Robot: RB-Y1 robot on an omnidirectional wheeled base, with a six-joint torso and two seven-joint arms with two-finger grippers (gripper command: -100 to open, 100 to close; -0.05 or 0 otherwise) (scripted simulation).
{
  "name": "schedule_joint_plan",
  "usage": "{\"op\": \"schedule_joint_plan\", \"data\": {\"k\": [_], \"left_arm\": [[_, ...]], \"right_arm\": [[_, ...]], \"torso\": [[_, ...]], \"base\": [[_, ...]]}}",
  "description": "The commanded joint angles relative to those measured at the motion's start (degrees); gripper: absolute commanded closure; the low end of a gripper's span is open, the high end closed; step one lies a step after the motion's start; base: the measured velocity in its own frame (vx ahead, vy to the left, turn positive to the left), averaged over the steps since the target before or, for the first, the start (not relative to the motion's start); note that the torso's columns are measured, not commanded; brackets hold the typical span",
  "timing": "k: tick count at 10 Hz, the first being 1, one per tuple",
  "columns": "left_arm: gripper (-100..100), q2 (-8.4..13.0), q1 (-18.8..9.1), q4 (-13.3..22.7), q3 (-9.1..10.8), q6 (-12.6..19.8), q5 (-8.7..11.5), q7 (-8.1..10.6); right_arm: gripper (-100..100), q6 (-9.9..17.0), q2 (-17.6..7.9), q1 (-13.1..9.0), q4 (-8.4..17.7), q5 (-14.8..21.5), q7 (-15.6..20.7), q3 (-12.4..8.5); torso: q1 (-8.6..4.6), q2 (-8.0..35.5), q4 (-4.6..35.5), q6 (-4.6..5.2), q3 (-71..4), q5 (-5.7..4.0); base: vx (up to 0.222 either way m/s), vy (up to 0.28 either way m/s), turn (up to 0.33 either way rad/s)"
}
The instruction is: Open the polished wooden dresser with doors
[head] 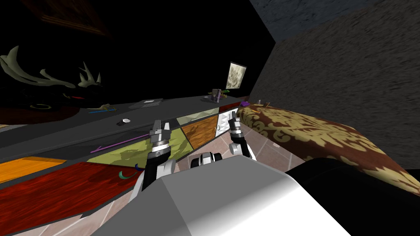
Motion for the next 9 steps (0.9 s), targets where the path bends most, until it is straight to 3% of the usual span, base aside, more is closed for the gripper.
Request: {"op": "schedule_joint_plan", "data": {"k": [1,5,9], "left_arm": [[-100,2.9,0.1,0.0,0.16,0.6,0.1,0.00],[-100,7.0,0.6,0.3,0.92,3.2,0.7,-0.02],[-100,6.8,1.3,0.7,2.06,7.3,1.6,-0.06]], "right_arm": [[0,0.0,0.0,0.0,0.0,0.0,0.0,0.0],[0,0.0,0.0,0.0,0.0,0.0,0.0,0.0],[0,0.0,0.0,0.0,0.0,0.0,0.0,0.0]], "torso": [[-0.03,1.9,1.9,0.00,-4.0,-0.01],[-0.09,2.6,2.7,0.00,-5.4,-0.02],[-0.05,2.7,2.7,0.00,-5.4,-0.02]], "base": [[0.020,-0.035,0.016],[0.041,-0.075,0.045],[0.066,-0.165,0.068]]}}
